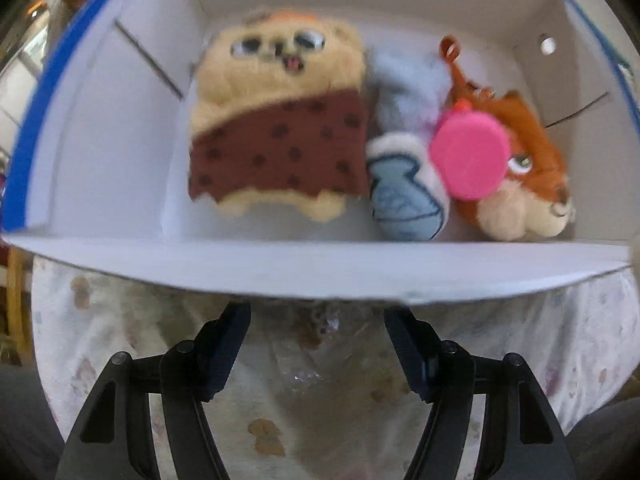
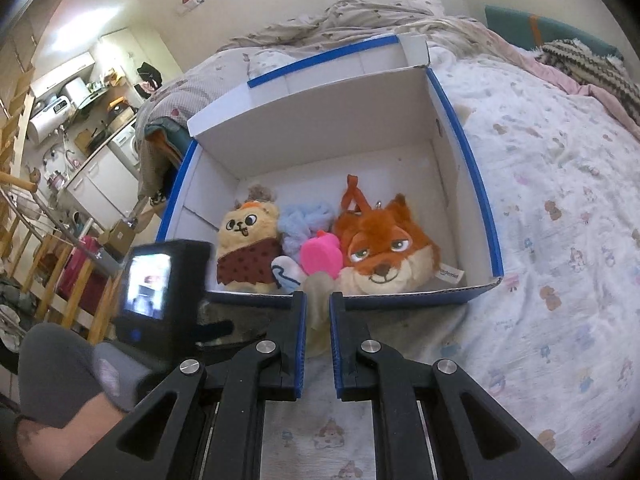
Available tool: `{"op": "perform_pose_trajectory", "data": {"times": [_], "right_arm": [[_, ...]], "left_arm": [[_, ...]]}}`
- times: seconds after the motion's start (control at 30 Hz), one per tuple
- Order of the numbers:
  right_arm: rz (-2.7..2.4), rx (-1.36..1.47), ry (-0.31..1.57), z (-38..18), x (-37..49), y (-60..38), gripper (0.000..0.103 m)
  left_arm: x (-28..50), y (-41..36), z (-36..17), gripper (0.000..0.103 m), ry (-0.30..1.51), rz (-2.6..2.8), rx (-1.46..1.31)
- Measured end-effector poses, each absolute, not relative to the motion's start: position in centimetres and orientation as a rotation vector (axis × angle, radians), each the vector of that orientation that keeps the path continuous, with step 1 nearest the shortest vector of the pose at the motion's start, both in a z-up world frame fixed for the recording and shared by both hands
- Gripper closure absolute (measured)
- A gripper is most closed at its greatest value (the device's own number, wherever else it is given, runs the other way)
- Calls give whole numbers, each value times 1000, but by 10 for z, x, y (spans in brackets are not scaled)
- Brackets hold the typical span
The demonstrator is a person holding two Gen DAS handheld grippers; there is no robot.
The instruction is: Organize soft objects
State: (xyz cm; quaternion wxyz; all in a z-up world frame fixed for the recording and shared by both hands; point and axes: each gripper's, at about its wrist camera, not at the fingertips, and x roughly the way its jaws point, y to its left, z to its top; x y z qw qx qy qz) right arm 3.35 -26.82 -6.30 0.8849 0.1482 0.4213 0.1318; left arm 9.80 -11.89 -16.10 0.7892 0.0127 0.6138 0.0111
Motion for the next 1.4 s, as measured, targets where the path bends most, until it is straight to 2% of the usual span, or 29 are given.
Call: {"op": "perform_pose_trajectory", "data": {"times": [0.07, 0.1, 0.13, 0.2, 0.23, 0.67, 0.83, 1.07, 1.4], "right_arm": [[278, 317, 876, -63, 34, -269, 91], [279, 316, 872, -62, 34, -269, 91], [278, 312, 870, -61, 34, -268, 91], [278, 304, 872, -62, 33, -266, 91], [277, 303, 875, -62, 33, -266, 91], [299, 267, 938, -72, 24, -249, 90], [314, 231, 941, -71, 15, -240, 90], [334, 229, 900, -63, 2, -239, 90], [309, 337, 820, -36, 6, -263, 90]], "left_arm": [[98, -116, -165, 39, 1337, 20, 5], [99, -115, -167, 44, 1339, 18, 10], [99, -113, -168, 54, 1342, 13, 11], [98, -105, -167, 61, 1333, -7, -16], [97, -101, -166, 67, 1328, -17, -29], [53, -63, -134, 68, 1290, -10, -11], [36, -54, -112, 68, 1224, -12, 14], [16, -35, -67, 68, 1149, 8, -23], [46, -41, 5, 68, 961, -35, 0]]}}
